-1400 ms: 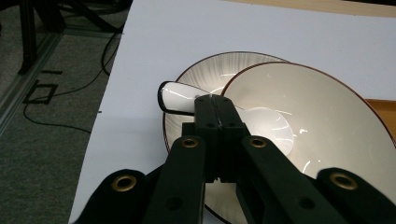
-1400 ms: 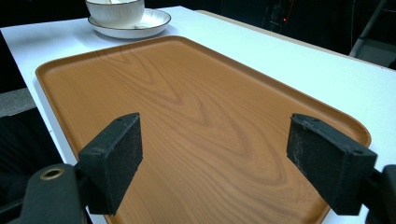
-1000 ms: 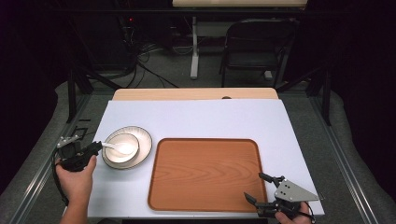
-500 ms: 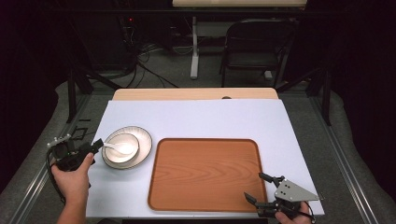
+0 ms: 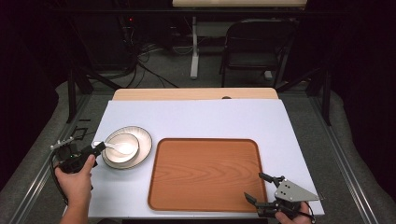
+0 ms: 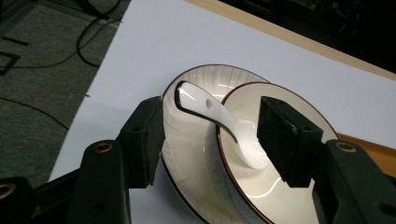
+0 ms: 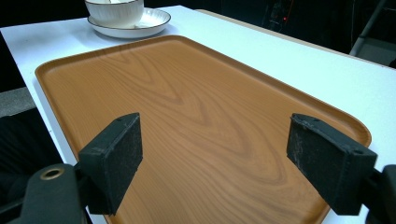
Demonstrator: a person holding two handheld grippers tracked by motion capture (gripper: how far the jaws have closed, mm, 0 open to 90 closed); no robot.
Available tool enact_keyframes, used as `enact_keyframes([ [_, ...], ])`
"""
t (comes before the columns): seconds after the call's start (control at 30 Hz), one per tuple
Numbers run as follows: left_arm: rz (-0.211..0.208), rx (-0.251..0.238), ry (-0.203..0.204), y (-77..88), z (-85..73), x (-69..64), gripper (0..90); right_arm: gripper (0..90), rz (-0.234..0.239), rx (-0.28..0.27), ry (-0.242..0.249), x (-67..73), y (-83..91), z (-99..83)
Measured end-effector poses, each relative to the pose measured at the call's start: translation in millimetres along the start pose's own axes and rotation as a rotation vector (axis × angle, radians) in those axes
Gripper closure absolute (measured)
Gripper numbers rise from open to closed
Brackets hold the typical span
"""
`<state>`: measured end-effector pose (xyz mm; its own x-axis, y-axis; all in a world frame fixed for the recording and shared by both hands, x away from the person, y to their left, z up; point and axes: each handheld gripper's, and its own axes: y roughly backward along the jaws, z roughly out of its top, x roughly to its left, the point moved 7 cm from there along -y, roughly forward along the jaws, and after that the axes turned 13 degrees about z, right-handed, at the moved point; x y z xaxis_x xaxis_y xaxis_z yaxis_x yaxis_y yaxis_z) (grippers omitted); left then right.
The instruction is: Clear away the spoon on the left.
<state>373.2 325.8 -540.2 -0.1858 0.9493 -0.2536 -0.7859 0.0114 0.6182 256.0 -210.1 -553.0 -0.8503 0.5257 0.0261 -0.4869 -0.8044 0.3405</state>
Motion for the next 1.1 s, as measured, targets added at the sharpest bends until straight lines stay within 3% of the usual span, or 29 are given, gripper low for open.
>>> enact_keyframes([
  [0.23,-0.038,0.025,0.052,-8.7,-5.9,1.3,46.6,17.7,0.0,-0.001,0.001,0.1,0.0,0.0],
  [0.43,-0.045,0.023,0.077,-18.1,-5.9,-0.4,46.9,17.7,0.0,-0.001,0.002,0.1,0.1,0.0],
  [0.67,-0.04,0.022,0.081,-28.1,-7.4,-3.6,49.3,17.8,0.001,-0.001,0.003,0.1,0.2,0.0],
  [1.1,-0.042,-0.029,0.093,-34.2,-5.2,-7.7,61.3,17.7,0.001,-0.003,0.002,0.3,0.6,0.0],
])
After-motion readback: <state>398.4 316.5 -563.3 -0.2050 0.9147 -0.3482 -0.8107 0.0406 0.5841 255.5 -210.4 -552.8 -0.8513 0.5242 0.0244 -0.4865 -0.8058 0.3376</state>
